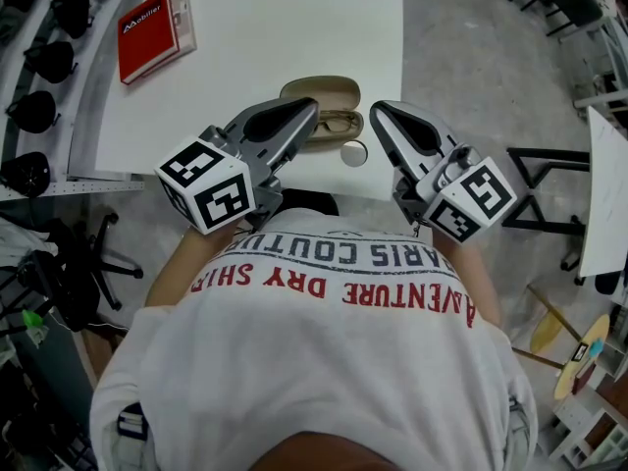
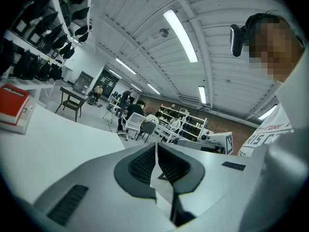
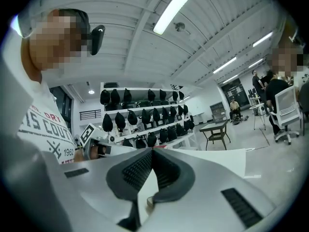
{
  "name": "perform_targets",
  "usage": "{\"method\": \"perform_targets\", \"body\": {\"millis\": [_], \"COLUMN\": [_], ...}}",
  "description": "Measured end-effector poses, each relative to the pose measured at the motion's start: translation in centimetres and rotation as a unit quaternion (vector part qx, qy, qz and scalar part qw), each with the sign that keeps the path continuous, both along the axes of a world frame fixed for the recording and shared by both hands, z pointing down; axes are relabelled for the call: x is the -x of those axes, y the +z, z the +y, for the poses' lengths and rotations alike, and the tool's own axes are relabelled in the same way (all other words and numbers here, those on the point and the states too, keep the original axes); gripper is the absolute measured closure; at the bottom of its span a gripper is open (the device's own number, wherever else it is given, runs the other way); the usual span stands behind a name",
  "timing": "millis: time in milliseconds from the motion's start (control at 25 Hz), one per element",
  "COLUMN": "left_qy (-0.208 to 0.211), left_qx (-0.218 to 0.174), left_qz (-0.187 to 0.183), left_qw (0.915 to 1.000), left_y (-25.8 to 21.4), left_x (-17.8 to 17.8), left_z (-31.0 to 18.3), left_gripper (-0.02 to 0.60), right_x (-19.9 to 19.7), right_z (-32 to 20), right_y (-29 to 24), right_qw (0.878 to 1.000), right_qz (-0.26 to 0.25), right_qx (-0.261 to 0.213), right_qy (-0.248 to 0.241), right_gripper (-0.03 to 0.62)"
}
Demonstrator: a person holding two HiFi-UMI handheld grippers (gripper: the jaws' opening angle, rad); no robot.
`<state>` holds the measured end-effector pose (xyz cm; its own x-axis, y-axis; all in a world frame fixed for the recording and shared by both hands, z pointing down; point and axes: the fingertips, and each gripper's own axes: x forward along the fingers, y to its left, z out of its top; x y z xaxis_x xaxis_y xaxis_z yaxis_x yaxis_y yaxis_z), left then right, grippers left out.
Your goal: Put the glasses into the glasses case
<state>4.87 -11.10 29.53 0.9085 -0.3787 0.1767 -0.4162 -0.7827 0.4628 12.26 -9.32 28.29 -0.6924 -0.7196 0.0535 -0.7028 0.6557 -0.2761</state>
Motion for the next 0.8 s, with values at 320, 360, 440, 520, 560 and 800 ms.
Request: {"method": "perform_targets", "body": {"millis": [320,360,440,520,560,800], "left_qy": [-0.002,-0.002,-0.003,-0.003,-0.003,-0.004], "left_qx": [0.006,0.007,0.010,0.011,0.012,0.018], "left_qz": [-0.003,-0.004,-0.005,-0.005,-0.005,-0.009], "left_qw": [1.0000,1.0000,0.9999,0.9999,0.9999,0.9998], "left_y": [0.6,0.7,0.9,1.1,1.2,1.8], "left_x": [0.3,0.4,0.5,0.6,0.6,0.9], "left_z": [0.5,0.5,0.5,0.4,0.4,0.1], "left_gripper": [0.545,0.545,0.545,0.545,0.545,0.545], "right_x": [0.3,0.4,0.5,0.5,0.6,0.7], "right_z": [0.4,0.4,0.4,0.4,0.3,0.0], "right_y": [0.8,0.9,1.2,1.4,1.5,2.1], "right_qw": [1.000,1.000,1.000,1.000,1.000,0.999], "right_qz": [0.016,0.018,0.022,0.027,0.029,0.034], "right_qx": [0.005,0.006,0.007,0.008,0.009,0.014], "right_qy": [0.001,0.001,0.000,0.001,0.001,0.003], "right_gripper": [0.571,0.571,0.571,0.571,0.571,0.571]}}
